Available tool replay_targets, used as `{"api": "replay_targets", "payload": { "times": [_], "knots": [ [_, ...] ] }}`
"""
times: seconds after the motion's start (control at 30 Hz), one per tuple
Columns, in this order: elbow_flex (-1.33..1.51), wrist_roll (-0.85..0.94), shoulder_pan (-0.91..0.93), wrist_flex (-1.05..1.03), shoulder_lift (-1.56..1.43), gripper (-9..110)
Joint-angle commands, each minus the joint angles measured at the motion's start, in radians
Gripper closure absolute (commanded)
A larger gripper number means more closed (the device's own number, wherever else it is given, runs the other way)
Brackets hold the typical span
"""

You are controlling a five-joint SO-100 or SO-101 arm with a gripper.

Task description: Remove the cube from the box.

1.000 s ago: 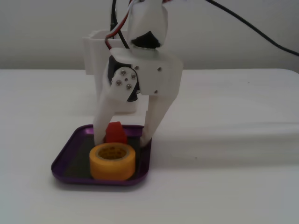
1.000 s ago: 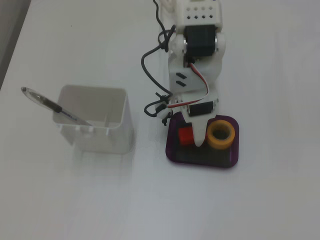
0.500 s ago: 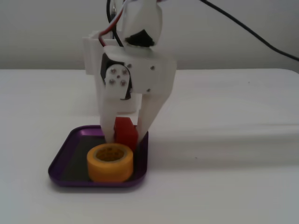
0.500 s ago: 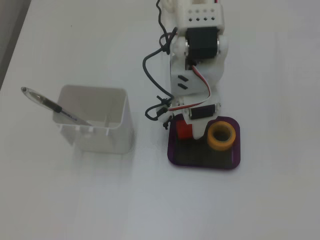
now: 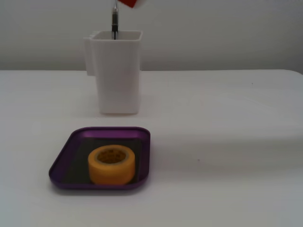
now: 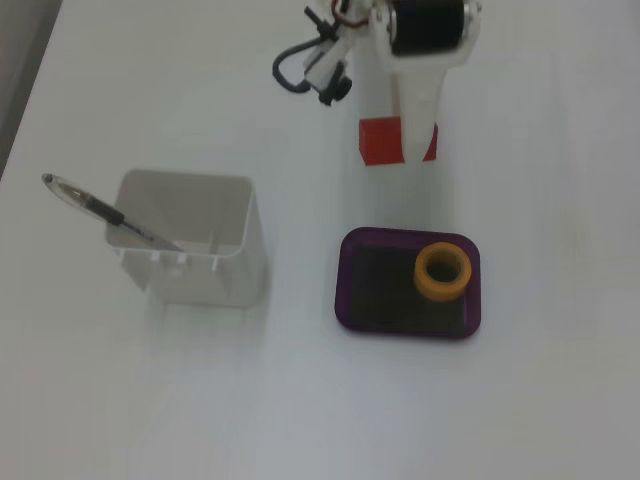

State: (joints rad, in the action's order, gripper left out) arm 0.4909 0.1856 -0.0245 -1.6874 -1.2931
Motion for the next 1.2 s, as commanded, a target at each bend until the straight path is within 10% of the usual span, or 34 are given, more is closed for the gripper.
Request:
{"api": "replay_targets", "payload": {
  "times": [0.0,1.17],
  "knots": [
    [0.135,-0.041,0.002,-0.006,-0.155,102],
    [1.597,-0.029,0.11,0.827,-0.649,102]
  ]
}}
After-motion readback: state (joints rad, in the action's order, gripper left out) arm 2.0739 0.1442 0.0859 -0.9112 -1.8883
